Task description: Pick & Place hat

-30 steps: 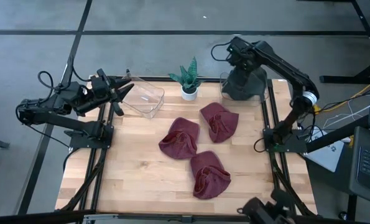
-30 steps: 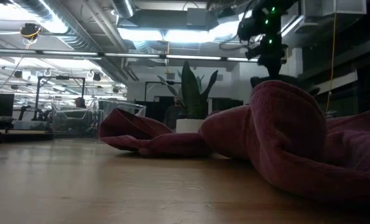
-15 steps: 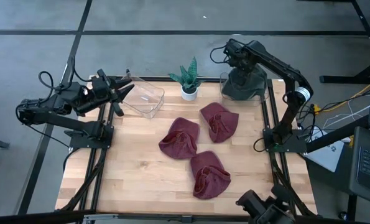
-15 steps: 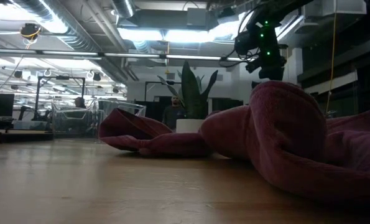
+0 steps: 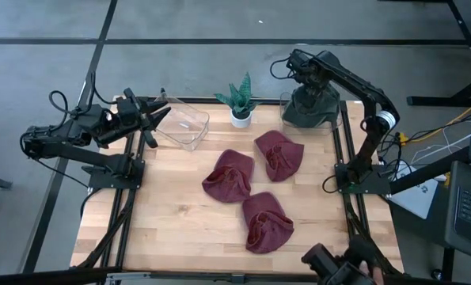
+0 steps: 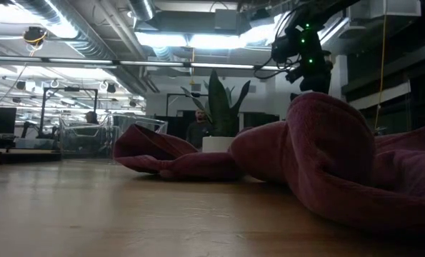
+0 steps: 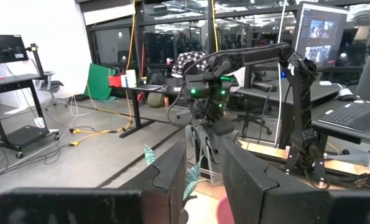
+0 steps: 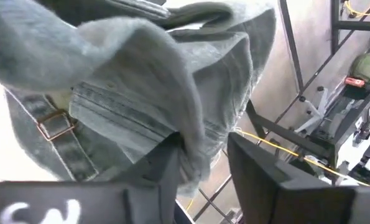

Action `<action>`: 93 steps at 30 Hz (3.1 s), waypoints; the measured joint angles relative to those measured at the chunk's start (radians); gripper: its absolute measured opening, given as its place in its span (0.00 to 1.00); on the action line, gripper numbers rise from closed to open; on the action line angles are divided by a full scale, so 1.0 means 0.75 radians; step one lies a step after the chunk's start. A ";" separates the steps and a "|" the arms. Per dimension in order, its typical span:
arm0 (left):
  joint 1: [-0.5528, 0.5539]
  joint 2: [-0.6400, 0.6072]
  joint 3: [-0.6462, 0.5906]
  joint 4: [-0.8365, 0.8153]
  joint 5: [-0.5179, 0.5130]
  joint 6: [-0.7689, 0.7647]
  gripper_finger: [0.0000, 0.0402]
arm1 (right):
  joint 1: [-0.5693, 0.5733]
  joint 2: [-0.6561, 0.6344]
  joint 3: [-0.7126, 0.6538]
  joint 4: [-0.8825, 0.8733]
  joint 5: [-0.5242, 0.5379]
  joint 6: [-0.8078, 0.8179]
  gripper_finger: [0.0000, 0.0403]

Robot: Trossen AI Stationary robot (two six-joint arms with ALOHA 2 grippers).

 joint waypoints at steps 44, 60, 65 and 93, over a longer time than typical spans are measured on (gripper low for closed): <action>0.000 0.059 0.000 -0.591 0.396 -0.144 0.27 | 0.688 -0.383 0.000 0.293 -0.523 0.515 0.50; -0.134 0.642 -0.001 -0.467 0.330 -0.263 0.32 | 0.945 -0.383 0.000 0.057 -0.502 0.445 0.50; -0.223 0.807 -0.001 -0.382 0.358 -0.290 0.32 | 1.012 -0.383 0.000 0.048 -0.501 0.413 0.50; -0.427 1.467 0.000 0.031 0.388 -0.372 0.32 | 1.157 -0.383 0.000 -0.022 -0.502 0.422 0.50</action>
